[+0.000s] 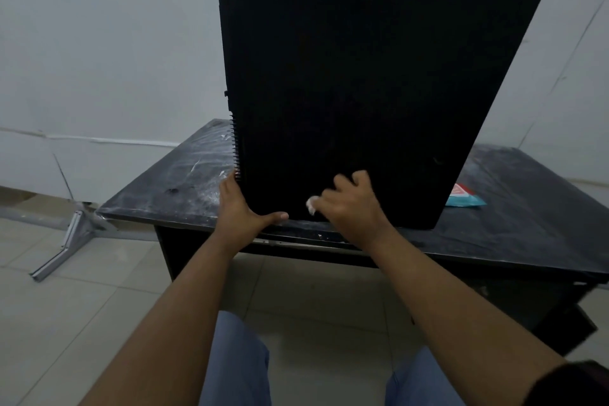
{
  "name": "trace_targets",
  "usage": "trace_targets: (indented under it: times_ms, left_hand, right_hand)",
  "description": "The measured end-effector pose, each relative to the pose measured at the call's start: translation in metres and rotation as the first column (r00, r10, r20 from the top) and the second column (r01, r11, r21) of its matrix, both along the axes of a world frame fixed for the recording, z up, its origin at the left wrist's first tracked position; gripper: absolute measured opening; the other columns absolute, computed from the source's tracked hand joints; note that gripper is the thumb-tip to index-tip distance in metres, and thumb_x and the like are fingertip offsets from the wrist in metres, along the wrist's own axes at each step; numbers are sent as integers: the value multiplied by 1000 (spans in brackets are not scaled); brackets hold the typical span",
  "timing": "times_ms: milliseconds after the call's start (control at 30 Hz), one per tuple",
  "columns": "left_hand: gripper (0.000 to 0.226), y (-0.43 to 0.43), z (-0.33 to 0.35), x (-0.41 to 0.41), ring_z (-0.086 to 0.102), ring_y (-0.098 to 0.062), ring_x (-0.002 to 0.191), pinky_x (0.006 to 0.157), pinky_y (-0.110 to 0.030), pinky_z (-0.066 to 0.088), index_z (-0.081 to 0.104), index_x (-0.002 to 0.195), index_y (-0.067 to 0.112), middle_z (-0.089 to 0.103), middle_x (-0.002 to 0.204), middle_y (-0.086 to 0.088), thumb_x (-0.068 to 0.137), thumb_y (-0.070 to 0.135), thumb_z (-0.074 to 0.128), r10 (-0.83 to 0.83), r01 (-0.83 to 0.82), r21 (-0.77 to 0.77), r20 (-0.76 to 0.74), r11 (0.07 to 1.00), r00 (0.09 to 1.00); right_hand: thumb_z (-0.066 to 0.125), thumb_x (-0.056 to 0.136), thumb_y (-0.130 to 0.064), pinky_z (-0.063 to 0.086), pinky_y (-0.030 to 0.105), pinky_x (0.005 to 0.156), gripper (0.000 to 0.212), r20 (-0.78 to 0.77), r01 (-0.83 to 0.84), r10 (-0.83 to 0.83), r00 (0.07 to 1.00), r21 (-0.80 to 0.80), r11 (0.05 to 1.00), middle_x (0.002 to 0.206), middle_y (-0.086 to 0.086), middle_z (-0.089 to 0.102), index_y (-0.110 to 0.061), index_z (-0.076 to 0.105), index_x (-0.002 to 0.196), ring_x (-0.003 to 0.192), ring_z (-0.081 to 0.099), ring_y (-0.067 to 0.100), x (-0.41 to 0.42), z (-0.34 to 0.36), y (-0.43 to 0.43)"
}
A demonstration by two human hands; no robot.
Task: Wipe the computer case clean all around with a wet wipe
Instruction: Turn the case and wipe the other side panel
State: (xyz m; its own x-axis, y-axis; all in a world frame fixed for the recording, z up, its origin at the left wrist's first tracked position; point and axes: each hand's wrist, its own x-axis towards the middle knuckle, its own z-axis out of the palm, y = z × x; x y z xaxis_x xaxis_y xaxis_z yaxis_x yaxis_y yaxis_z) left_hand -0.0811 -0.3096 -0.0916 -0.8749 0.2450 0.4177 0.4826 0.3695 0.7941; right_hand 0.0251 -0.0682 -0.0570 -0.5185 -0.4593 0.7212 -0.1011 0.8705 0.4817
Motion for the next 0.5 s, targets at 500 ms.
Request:
trace_targets:
  times_ms: [500]
  left_hand:
    - [127,3,-2,-1,34,-22,146,120,-49,39,23,159,28,28,155,4,61,55,99,38,-39,-26,-24,999,999]
  right_hand:
    - [75,101,-35,36,40,76,9,-170,55,-101,980,-255,965,68,-11,59,-35,74,92,77,52,18,8,18,3]
